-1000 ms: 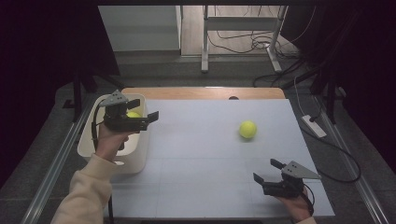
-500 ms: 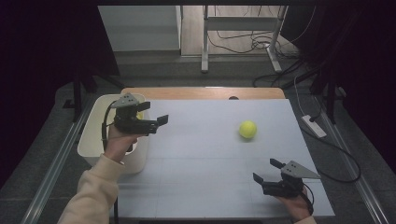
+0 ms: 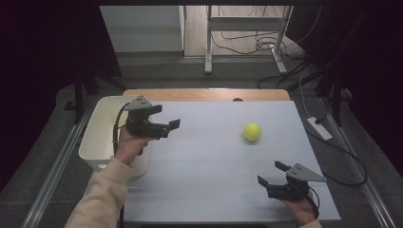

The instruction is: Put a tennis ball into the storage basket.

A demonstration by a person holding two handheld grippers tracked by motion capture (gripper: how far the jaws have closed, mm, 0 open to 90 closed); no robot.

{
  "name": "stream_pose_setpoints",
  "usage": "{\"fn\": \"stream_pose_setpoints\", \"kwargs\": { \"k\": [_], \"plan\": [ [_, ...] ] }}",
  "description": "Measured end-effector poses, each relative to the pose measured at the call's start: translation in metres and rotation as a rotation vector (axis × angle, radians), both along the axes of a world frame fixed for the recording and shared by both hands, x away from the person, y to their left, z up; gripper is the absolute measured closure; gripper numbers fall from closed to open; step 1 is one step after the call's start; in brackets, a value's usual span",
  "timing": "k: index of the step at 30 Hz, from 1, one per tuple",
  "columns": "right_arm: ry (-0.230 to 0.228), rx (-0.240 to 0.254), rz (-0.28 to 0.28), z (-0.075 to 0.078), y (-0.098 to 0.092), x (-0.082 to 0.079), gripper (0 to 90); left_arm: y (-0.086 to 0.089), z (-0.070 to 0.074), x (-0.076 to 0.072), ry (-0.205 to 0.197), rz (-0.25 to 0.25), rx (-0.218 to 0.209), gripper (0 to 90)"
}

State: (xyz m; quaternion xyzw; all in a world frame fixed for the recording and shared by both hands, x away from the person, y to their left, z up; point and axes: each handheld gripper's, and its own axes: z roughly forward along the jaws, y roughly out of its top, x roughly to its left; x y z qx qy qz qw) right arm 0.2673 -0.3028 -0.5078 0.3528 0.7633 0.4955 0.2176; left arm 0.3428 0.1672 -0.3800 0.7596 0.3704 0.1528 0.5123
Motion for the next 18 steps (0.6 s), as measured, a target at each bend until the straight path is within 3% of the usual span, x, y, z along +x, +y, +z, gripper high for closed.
{"fn": "stream_pose_setpoints", "kwargs": {
  "k": [18],
  "plan": [
    [-0.002, 0.015, 0.014, 0.001, 0.004, 0.002, 10.4, -0.028, -0.007, 0.007, 0.021, -0.049, 0.015, 7.4]
  ]
}}
